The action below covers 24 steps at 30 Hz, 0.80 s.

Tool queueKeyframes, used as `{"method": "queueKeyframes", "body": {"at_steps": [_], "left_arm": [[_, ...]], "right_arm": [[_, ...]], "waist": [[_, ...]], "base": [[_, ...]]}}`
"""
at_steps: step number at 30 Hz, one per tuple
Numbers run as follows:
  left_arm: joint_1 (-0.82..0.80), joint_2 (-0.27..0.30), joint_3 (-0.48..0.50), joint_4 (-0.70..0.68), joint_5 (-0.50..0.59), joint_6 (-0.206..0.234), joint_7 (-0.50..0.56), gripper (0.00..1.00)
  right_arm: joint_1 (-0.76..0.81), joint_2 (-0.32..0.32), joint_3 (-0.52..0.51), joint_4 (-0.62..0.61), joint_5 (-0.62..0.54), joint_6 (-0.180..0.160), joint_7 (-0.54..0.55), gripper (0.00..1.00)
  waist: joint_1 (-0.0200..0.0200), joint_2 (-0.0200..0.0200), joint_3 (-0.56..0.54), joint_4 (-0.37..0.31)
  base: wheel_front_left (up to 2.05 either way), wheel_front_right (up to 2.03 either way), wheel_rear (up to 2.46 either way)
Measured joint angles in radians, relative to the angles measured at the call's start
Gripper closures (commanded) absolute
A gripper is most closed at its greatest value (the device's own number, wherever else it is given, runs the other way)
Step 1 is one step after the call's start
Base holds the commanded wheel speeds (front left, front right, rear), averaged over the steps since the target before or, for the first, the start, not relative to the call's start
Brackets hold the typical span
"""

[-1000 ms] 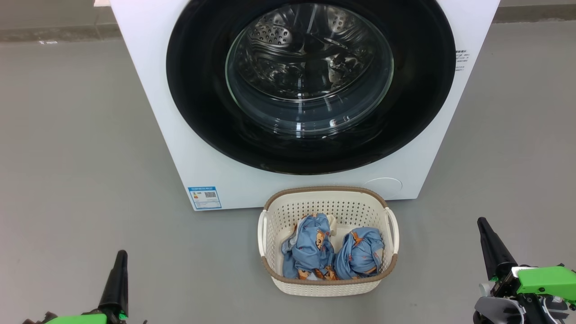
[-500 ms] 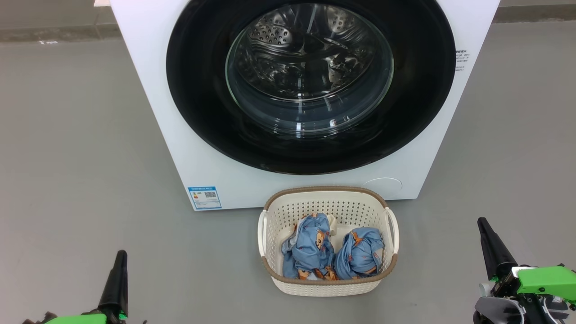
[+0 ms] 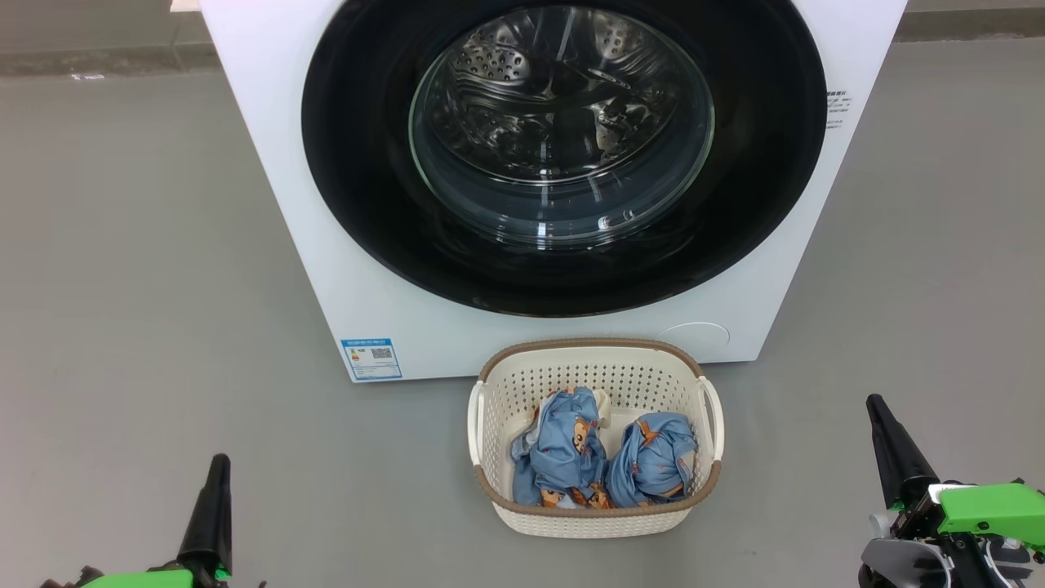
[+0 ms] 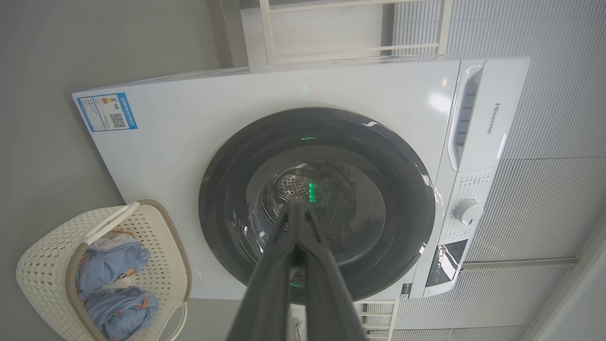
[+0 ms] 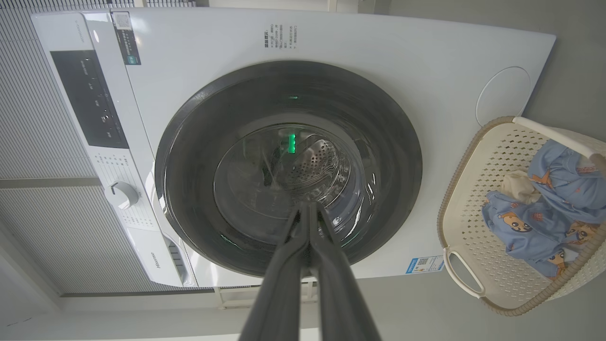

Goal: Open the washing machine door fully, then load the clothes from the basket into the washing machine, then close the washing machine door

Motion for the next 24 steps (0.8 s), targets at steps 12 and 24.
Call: {"method": "queueKeyframes", "body": {"at_steps": [12, 24], "left_arm": [[0.0, 0.0, 0.001, 0.0, 0.0, 0.0, 0.001, 1.0], [0.001, -0.001, 0.001, 0.003, -0.001, 0.0, 0.001, 0.0]], "right_arm": [[0.0, 0.0, 0.0, 0.0, 0.0, 0.0, 0.0, 1.0], [0.001, 0.001, 0.0, 0.004, 0.0, 0.0, 0.003, 0.0]], "waist": [[0.0, 0.0, 0.0, 0.0], [0.0, 0.0, 0.0, 0.0]], "base": [[0.0, 0.0, 0.0], [0.0, 0.0, 0.0]]}}
